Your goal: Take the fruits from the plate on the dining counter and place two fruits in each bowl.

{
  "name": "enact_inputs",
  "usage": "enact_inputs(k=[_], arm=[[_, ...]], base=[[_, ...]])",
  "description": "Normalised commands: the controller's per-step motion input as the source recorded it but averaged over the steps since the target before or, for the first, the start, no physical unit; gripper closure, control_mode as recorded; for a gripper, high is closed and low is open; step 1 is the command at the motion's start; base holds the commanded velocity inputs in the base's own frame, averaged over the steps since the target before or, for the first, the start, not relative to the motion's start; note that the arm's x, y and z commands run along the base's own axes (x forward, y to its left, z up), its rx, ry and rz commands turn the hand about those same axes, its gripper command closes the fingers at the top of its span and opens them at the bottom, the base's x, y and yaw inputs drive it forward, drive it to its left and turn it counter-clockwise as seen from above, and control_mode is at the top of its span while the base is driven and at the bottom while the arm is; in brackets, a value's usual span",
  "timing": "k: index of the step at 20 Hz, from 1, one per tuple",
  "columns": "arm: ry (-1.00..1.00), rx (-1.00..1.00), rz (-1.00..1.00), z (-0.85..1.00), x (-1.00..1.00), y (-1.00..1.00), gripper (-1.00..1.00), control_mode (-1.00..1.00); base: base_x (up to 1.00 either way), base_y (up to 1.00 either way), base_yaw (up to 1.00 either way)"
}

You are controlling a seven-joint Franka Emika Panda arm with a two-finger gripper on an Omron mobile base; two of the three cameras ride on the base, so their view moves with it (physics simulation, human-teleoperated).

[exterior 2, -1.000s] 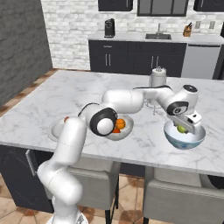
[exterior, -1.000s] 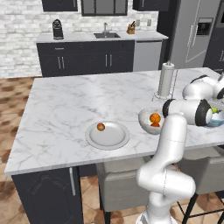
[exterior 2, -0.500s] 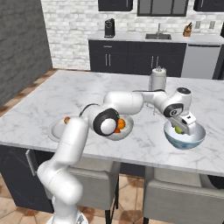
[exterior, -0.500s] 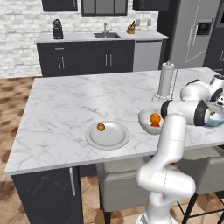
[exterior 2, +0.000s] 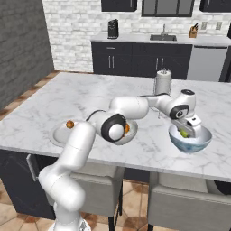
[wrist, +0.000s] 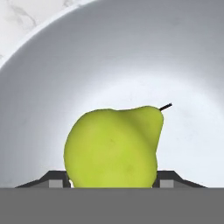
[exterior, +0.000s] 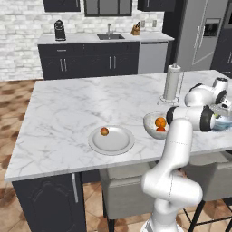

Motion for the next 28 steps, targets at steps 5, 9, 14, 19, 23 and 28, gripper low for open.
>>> enact_inputs(k=[5,9,14,19,23,28], arm=[[0.01,0.0,0.0,-0.11,0.01,-0.08,-1.0,-1.0],[0.0,0.0,0.0,0.01,0.0,-0.03,-1.0,-1.0],[0.0,0.0,0.0,0.13,-0.02,0.05,-1.0,-1.0],[0.01,0.0,0.0,0.41,-0.21,0.08,-1.0,-1.0],[0.0,0.0,0.07,0.69,-0.46,0.3,-1.0,-1.0],[-0.02,-0.09,0.13,0.12,-0.51,0.9,-1.0,-1.0]], base=[[0.0,0.0,0.0],[0.0,0.0,0.0],[0.0,0.0,0.0],[0.0,0.0,0.0],[0.0,0.0,0.0],[0.0,0.0,0.0]])
